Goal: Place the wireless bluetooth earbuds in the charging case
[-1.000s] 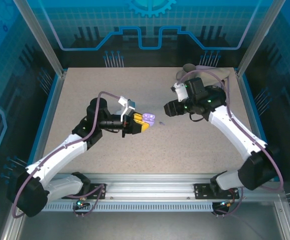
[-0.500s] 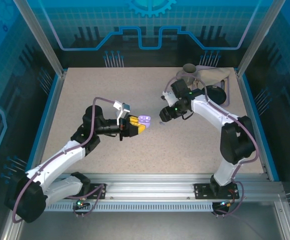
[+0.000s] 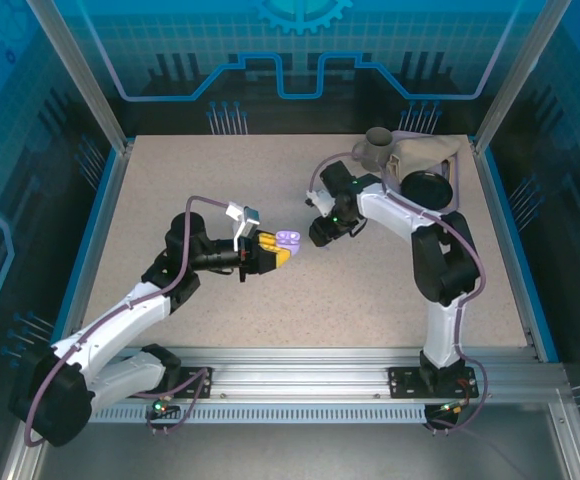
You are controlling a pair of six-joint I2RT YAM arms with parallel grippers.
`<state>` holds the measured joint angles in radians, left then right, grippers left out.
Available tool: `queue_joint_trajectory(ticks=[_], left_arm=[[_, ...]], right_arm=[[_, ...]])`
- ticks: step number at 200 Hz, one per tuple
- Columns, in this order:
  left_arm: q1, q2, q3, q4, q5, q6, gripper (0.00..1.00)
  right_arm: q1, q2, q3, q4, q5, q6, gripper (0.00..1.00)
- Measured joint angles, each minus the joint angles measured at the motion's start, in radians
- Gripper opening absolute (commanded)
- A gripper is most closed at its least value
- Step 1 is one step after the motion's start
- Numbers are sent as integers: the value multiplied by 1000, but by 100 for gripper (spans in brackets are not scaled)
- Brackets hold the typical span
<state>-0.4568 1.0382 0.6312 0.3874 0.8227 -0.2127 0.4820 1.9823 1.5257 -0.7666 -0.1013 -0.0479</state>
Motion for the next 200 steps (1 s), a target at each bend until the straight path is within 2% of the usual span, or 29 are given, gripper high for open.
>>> queue_joint_trajectory(ticks=[116, 200], left_arm=[[0, 0, 0, -16, 0, 1, 11], [0, 2, 0, -35, 0, 2, 12]], right_arm=[[29, 132, 85, -51, 76, -13, 43], [42, 152, 90, -66, 102, -13, 39]])
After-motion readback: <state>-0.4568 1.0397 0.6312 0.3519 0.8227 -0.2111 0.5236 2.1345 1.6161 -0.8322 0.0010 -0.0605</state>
